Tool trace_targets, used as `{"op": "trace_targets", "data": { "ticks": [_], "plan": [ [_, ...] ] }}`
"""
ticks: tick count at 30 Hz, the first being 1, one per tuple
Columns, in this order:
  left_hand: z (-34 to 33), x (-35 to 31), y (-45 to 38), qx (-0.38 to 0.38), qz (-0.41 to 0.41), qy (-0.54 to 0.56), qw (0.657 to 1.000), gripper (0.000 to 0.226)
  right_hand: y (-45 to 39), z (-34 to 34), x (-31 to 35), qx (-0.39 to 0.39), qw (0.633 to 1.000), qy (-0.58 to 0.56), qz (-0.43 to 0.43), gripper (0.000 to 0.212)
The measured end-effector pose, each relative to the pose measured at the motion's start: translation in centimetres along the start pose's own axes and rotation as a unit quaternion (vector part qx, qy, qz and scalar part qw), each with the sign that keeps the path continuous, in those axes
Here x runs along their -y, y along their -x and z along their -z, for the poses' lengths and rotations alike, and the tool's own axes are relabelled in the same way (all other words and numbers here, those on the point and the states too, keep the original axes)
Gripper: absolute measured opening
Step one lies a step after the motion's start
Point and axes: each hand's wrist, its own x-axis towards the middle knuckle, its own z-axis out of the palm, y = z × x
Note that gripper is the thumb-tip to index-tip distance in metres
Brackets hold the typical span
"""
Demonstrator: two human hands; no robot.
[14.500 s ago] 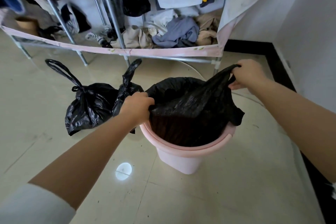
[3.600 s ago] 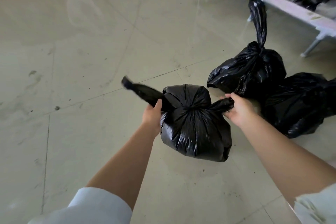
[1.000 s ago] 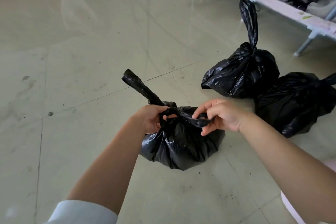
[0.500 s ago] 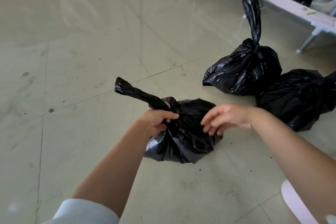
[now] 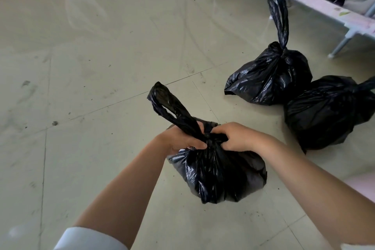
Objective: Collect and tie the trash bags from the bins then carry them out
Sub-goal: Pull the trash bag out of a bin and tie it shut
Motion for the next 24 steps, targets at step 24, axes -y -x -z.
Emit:
{"op": "trace_targets", "data": {
  "ticks": [24],
  "plan": [
    [-1.7,0.8,-1.0,-0.187,0.021,0.262,0.947,0.042,-0.9,-1.9,-0.5,-0.016,0.997,0.043,-0.062,0.025]
  ]
}}
